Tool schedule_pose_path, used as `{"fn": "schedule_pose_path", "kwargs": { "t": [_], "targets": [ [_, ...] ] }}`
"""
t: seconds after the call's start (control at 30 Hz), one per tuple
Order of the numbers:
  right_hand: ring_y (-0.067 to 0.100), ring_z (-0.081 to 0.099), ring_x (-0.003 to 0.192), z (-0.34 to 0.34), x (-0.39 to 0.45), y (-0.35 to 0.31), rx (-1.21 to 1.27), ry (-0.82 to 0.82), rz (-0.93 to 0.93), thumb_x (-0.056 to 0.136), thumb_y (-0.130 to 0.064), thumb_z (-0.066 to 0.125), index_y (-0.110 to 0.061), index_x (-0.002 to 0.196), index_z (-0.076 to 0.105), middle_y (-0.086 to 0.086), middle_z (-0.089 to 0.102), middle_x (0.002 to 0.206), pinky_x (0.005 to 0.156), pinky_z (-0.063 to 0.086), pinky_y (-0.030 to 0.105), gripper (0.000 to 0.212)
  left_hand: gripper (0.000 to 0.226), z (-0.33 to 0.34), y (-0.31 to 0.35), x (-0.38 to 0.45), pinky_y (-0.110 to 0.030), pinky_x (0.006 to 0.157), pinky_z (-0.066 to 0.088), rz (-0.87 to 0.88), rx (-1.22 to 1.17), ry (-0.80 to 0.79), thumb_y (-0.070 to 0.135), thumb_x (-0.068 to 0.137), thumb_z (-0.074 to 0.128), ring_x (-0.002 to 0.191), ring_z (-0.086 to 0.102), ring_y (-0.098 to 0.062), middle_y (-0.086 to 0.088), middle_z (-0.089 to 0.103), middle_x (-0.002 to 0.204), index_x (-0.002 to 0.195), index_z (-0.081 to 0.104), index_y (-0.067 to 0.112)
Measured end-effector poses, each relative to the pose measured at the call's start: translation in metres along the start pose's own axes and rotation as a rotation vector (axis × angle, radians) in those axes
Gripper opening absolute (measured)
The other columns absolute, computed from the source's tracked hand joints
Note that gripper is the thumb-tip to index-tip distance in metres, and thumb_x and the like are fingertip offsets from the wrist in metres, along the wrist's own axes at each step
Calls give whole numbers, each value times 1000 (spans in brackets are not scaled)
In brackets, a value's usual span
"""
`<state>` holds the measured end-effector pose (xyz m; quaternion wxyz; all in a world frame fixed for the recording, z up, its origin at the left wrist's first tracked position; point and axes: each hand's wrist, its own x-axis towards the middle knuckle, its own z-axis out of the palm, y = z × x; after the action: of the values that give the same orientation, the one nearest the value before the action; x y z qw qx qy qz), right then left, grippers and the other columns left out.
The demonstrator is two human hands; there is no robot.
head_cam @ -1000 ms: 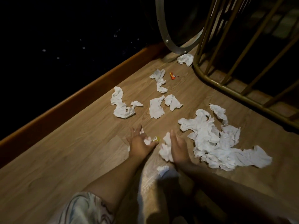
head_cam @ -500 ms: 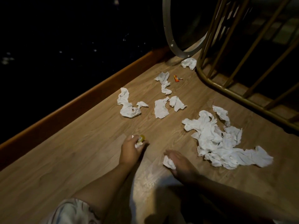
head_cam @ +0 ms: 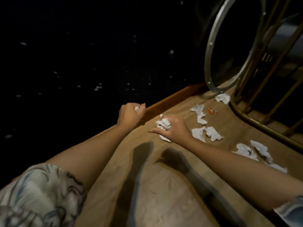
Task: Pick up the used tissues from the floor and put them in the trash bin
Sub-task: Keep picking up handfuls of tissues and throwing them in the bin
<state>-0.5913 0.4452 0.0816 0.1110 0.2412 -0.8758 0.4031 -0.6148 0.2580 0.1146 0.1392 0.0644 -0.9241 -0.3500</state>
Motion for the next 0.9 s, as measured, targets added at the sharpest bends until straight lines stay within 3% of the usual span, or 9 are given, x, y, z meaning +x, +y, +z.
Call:
{"fn": "schedule_pose_path", "kwargs": {
  "t": [0.07, 0.13, 0.27, 0.37, 0.5, 0.6, 0.7, 0.8, 0.9],
  "targets": [
    [11, 54, 63, 10, 23, -34, 49, -9, -90, 80, -64, 61, -23, 65, 54, -8, 54, 65, 57, 41, 28, 45, 23, -33, -7, -3, -29, 62, 59, -40, -197, 78, 35, 93, 55, 59, 68, -14, 0, 70, 64, 106, 72, 29],
    [11, 53, 61, 25, 41, -64, 129, -32, -149, 93, -53, 53, -24, 61, 52, -6, 52, 62, 56, 40, 33, 43, 29, -61, -17, -9, -15, 56, 53, -37, -302, 159, 25, 94, 57, 58, 67, -11, 1, 70, 66, 122, 65, 26],
    [8, 46, 55, 70, 70, -124, 212, -27, -250, 102, -28, 43, -31, 59, 43, -8, 45, 58, 52, 34, 35, 43, 18, -119, -52, -24, -18, 60, 49, -40, -298, 255, 30, 92, 61, 63, 63, -3, 8, 68, 70, 98, 74, 19],
    [6, 53, 61, 110, 80, -164, 208, -76, -294, 98, -26, 51, -25, 70, 55, -9, 53, 65, 53, 42, 37, 28, 30, -160, -87, -43, -24, 57, 49, -142, -354, 404, 42, 90, 62, 58, 60, -6, 5, 64, 62, 75, 69, 17],
    [5, 63, 68, 156, 79, -216, 357, -102, -314, 94, -25, 59, -15, 89, 64, -6, 64, 77, 57, 50, 29, 13, 37, -213, -127, -67, -35, 59, 51, -285, -389, 696, 45, 91, 58, 61, 61, -15, 0, 63, 62, 67, 64, 17],
    [-1, 60, 61, 192, 66, -258, 578, -61, -186, 93, -15, 62, -9, 87, 60, -7, 58, 72, 52, 43, 13, 9, 41, -258, -153, -89, -35, 61, 50, -328, -384, 886, 44, 90, 59, 60, 58, -14, -3, 62, 61, 62, 61, 13],
    [8, 59, 64, 231, 56, -295, 739, -63, 69, 93, -21, 61, -13, 86, 55, -2, 59, 75, 50, 48, 25, 12, 41, -292, -178, -121, -31, 57, 47, -320, -324, 900, 43, 89, 63, 57, 56, -11, -2, 61, 60, 67, 62, 9],
    [9, 57, 67, 265, 52, -336, 869, -132, 329, 93, -25, 62, -13, 91, 54, 0, 60, 81, 48, 45, 13, 14, 29, -318, -203, -155, -29, 65, 50, -373, -225, 915, 45, 81, 72, 69, 62, -12, 3, 66, 74, 78, 62, 18],
    [18, 65, 86, 300, 40, -370, 947, -322, 454, 91, -45, 59, -19, 97, 57, 4, 67, 97, 73, 54, 29, 26, 33, -337, -228, -188, -28, 67, 48, -480, -127, 994, 46, 77, 75, 71, 61, -13, 5, 63, 77, 81, 58, 18]
  ]
}}
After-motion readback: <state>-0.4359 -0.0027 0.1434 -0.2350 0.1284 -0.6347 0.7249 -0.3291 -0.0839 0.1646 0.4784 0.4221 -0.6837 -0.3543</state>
